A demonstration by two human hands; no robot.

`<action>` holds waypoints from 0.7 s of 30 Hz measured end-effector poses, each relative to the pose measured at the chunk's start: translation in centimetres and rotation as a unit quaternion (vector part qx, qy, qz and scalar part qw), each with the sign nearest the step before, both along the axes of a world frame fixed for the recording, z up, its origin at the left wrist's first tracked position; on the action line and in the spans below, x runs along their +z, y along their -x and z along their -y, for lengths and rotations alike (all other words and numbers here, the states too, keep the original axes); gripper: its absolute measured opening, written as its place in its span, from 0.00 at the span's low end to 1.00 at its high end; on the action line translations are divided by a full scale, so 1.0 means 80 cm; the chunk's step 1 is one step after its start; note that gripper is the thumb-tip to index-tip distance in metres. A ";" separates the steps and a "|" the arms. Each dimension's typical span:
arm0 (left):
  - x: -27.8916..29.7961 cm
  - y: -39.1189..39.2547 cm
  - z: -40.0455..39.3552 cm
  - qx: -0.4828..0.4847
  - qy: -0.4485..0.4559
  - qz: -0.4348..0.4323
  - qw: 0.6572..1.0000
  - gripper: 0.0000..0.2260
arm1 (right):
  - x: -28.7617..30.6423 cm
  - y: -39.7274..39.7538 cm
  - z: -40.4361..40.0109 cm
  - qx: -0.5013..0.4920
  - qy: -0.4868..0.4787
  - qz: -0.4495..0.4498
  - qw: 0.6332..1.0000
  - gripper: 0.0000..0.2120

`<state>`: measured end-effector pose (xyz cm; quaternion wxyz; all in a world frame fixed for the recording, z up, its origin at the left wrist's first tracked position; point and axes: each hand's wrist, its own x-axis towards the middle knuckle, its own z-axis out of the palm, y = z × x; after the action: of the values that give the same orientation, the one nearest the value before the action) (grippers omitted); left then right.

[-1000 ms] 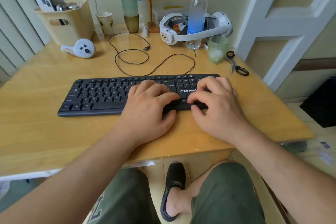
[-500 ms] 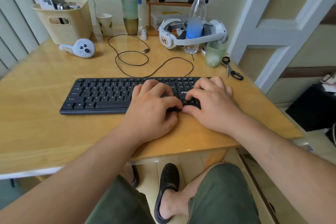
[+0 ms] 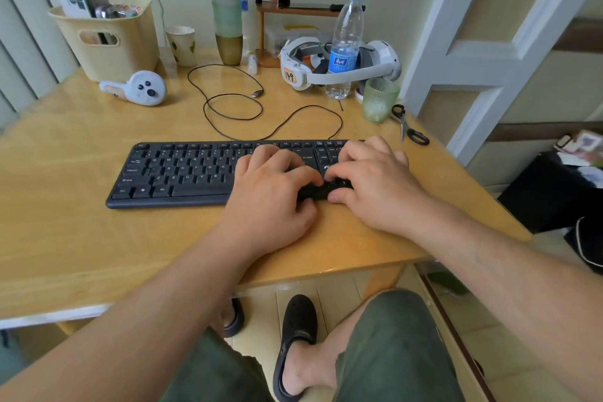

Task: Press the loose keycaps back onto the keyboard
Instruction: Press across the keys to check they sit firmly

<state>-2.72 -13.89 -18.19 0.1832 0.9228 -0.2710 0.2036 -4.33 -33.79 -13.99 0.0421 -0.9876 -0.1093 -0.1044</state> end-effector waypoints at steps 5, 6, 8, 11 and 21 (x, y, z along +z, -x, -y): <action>0.000 0.000 0.001 0.008 -0.020 -0.006 1.000 0.20 | -0.005 -0.002 -0.001 -0.001 -0.024 -0.015 1.000 0.11; 0.000 0.001 0.001 0.008 -0.021 -0.006 1.000 0.20 | -0.003 -0.005 0.000 0.000 -0.027 -0.026 0.999 0.09; 0.000 0.001 0.000 0.009 -0.020 -0.004 1.000 0.20 | -0.001 -0.008 0.000 0.005 -0.034 -0.039 0.999 0.08; 0.000 0.001 0.000 0.015 -0.020 -0.007 1.000 0.20 | -0.007 -0.005 0.004 0.003 -0.025 0.009 1.000 0.13; -0.001 0.001 0.001 0.006 -0.063 -0.005 0.998 0.22 | -0.038 0.009 0.010 0.022 -0.074 0.118 0.990 0.08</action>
<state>-2.83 -14.00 -18.28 0.1245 0.9352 -0.2770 0.1823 -5.04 -34.56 -17.07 0.1046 -0.9599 -0.1271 -0.2270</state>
